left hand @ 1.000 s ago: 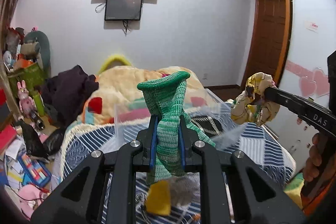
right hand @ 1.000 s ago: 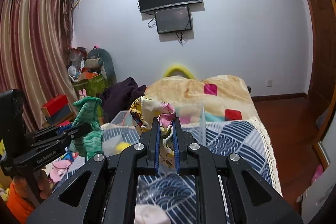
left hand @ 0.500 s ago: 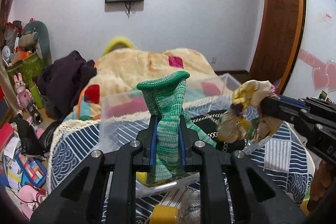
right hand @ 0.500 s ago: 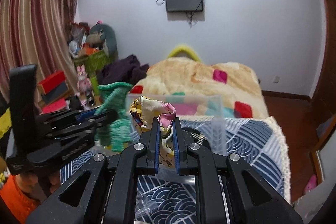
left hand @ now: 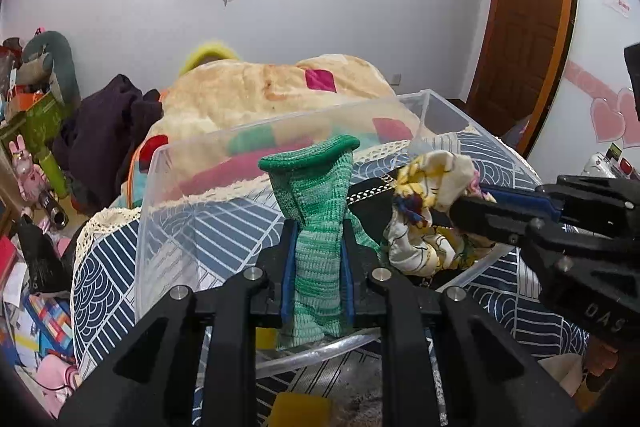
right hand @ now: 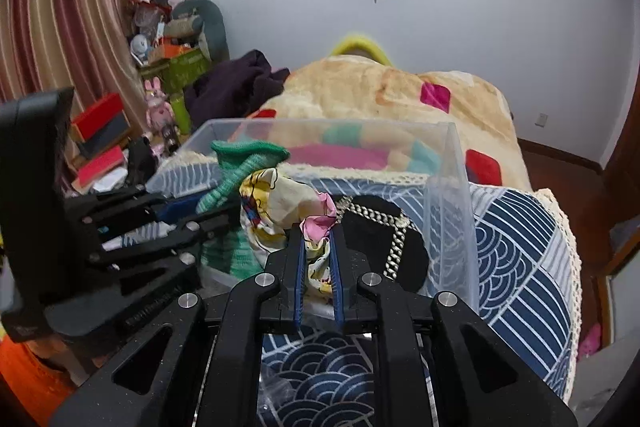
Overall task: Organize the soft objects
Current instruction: 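Lower the sock into the box with left tool while right tool lowers floral fabric, then grasp the beaded chain with left tool while right tool grasps white cloth bag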
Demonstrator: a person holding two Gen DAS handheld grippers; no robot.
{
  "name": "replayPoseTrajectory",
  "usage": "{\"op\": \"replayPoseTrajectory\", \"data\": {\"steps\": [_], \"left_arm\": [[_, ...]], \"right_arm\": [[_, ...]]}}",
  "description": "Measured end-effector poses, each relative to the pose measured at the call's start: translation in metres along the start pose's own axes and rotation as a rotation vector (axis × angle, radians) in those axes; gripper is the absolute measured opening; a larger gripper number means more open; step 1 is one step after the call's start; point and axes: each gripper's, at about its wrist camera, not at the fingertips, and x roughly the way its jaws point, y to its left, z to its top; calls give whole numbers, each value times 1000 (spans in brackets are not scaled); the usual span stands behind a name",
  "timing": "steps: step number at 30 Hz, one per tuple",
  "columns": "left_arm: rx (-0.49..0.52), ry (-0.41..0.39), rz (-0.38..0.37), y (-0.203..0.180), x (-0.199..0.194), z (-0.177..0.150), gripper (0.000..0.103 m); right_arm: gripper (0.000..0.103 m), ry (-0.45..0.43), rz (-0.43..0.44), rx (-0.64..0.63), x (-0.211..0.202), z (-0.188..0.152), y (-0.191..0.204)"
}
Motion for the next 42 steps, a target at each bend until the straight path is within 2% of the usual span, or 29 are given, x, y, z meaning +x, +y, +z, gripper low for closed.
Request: {"op": "replayPoseTrajectory", "data": {"steps": [2, 6, 7, 11, 13, 17, 21, 26, 33, 39, 41, 42], "left_arm": [[-7, 7, -8, 0, -3, 0, 26], [-11, -11, -27, -1, -18, -1, 46], [-5, -26, -26, -3, -24, -1, 48], [-2, -70, -35, -4, -47, -1, 55], [-10, -97, -43, -3, -60, 1, 61], [-12, -155, -39, -3, -90, 2, 71], [-1, -206, -30, -2, -117, -3, 80], [13, -213, 4, 0, -133, -23, 89], [-4, -122, 10, 6, -125, -64, 89], [-55, -14, 29, 25, -104, -104, 89], [-77, 23, 39, 33, -97, -117, 86], [-83, 36, 43, 36, -94, -120, 81]], "right_arm": [[17, 7, -2, -8, -2, -1, 0], [37, -17, -21, -20, -12, 1, -2], [39, -25, -26, -24, -15, 2, -1], [61, -87, -57, -42, -38, 2, 1], [66, -114, -67, -45, -47, 2, 1], [84, -184, -79, -30, -71, 1, 2], [86, -217, -70, -25, -87, -5, 4], [93, -211, -66, -35, -95, -28, 10], [95, -107, -61, -69, -79, -69, 20], [95, 9, -43, -40, -56, -102, 18], [95, 36, -38, -24, -51, -110, 16], [95, 44, -38, -15, -49, -113, 15]]}}
